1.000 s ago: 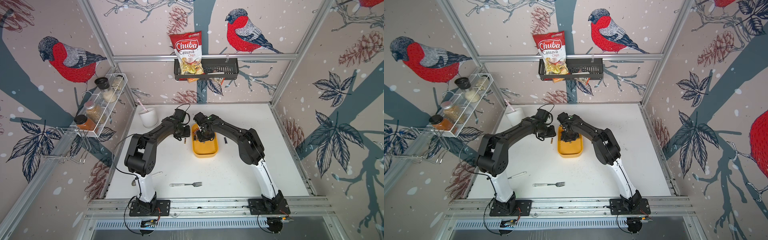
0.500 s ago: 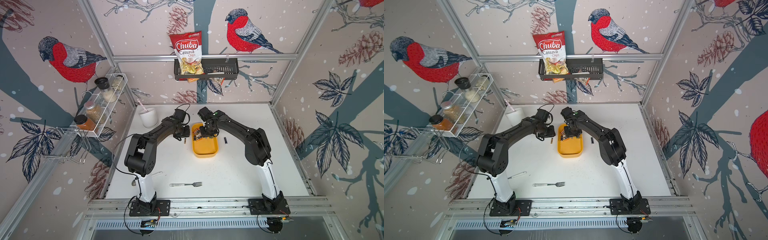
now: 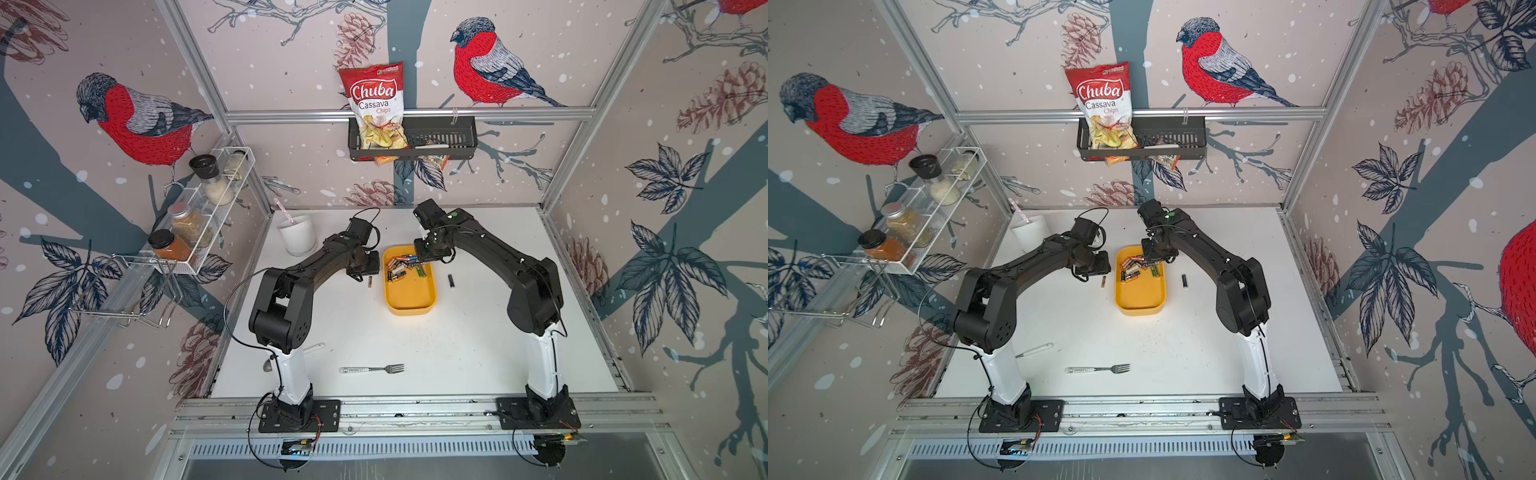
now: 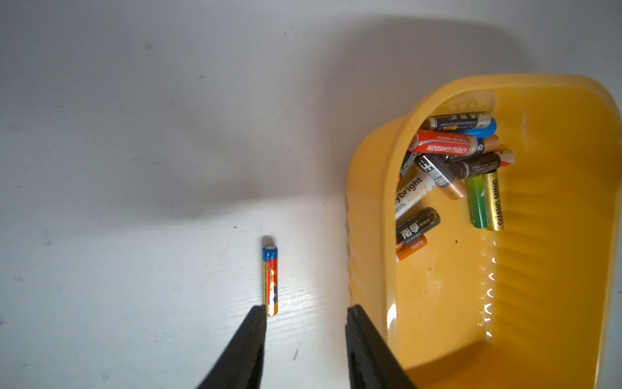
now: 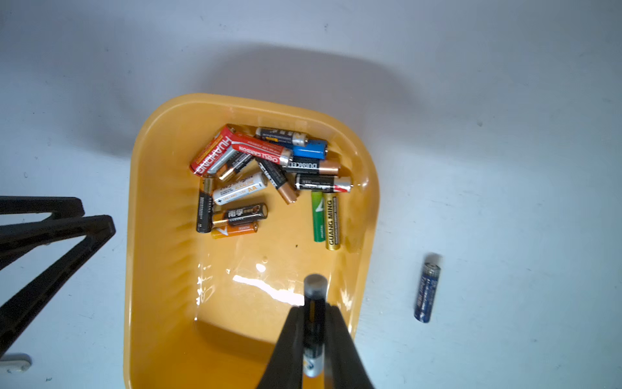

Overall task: Take the batteries out of the storage box
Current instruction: Place the battery at the center of the board.

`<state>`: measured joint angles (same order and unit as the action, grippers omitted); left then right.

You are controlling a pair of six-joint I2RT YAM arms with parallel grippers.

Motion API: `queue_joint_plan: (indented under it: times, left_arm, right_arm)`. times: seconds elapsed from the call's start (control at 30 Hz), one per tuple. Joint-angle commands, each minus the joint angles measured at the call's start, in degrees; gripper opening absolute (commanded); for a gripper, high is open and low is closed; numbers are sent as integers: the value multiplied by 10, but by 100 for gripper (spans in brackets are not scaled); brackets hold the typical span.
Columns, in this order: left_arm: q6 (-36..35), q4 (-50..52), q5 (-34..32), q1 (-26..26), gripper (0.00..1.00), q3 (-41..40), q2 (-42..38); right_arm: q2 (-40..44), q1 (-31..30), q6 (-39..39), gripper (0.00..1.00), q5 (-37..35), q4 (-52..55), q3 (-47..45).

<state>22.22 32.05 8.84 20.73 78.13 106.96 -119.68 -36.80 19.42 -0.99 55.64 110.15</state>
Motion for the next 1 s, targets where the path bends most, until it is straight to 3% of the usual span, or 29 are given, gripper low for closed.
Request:
queue_joint_plan:
  times: [0.0, 0.47, 0.97]
  left_arm:
    - [-4, 8, -4, 2, 44, 4, 0]
    - [-4, 14, -9, 2, 44, 4, -2]
    - [-3, 19, -11, 2, 44, 11, 0]
  right_arm:
    - [20, 11, -13, 16, -20, 5, -28]
    - [76, 90, -51, 16, -52, -58, -199]
    - [51, 118, -66, 16, -34, -106, -243]
